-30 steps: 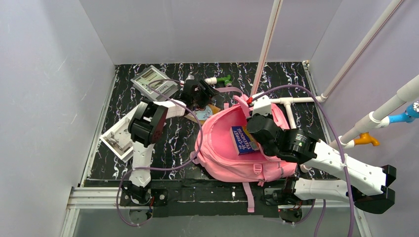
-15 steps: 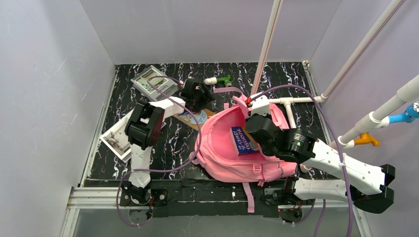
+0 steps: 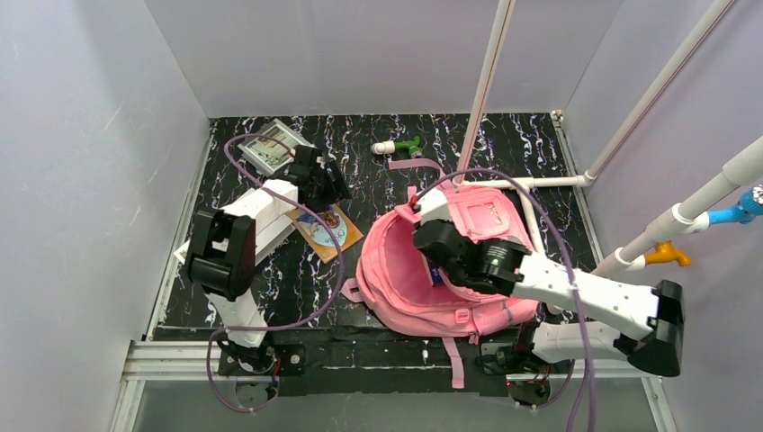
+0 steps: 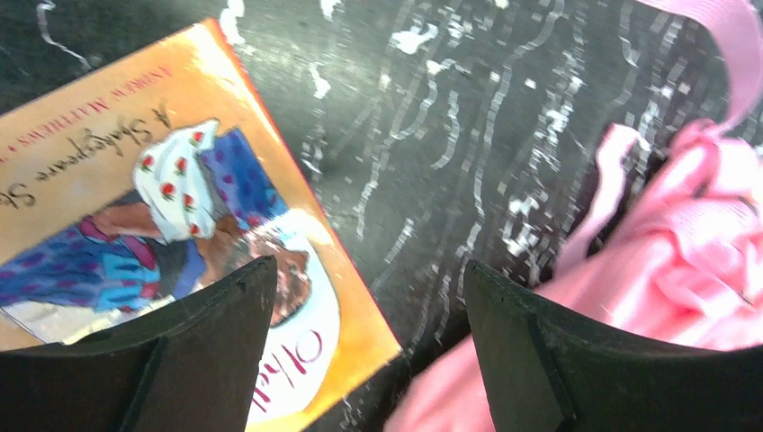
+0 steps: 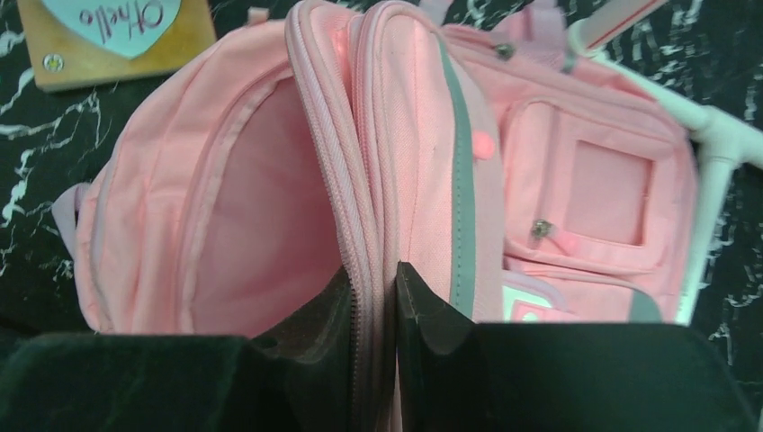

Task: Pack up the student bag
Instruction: Pick up the book from the center of the board.

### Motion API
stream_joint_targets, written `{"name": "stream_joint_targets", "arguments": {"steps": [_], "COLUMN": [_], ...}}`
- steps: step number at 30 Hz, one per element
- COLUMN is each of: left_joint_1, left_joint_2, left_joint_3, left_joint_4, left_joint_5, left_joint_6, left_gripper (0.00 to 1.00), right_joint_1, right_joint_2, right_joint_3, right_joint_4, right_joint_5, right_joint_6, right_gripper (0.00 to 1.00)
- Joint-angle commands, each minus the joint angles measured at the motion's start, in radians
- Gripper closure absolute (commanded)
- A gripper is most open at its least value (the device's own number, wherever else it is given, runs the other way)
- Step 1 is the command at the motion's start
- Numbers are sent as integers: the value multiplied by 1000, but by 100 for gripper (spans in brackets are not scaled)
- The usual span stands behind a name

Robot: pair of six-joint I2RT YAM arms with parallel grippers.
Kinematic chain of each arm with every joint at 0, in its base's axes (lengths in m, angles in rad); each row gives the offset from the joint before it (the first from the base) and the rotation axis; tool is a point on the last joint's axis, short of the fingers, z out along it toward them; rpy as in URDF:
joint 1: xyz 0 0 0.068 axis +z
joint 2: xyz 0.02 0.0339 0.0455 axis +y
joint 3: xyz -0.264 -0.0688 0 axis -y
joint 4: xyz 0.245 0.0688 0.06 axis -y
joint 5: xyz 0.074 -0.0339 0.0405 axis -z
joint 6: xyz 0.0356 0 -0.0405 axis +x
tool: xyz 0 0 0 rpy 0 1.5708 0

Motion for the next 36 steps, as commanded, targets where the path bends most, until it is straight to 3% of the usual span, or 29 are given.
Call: {"name": "stream_joint_targets", "arguments": {"steps": [1,9,14,19,26,30,36], "left_joint_1": [-4,44,61,68,70,75,76], "left_joint_2": [-136,-399,-551,-682,-658,-626,-573], "left_joint_3": [31,-78,-222,-449,-582,-652,-654], "left_joint_4": [-66,-131,-242,-154,-1,131,146], "left_joint_5": [123,105,65,73,88,86,79], "left_joint_6": [38,25,-83,-255,-338,-392,-411], "left_gripper": [25,24,24,25,29,37,42], "right_joint_1": [-4,-3,-4,-4,-4,-4,-3], "right_joint_2": [77,183,242,258,270,260,264], "right_joint_3": [-23,78,154,140,132,126,126], "right_joint_4": [113,199,221,227,231,247,254], "right_joint_5": [-139,-309,-328,-323,-338,-329,-312], "right_joint_6": [34,19,-20,-19,-15,-19,-34], "right_gripper": [70,44,38,36,33,31,30]}}
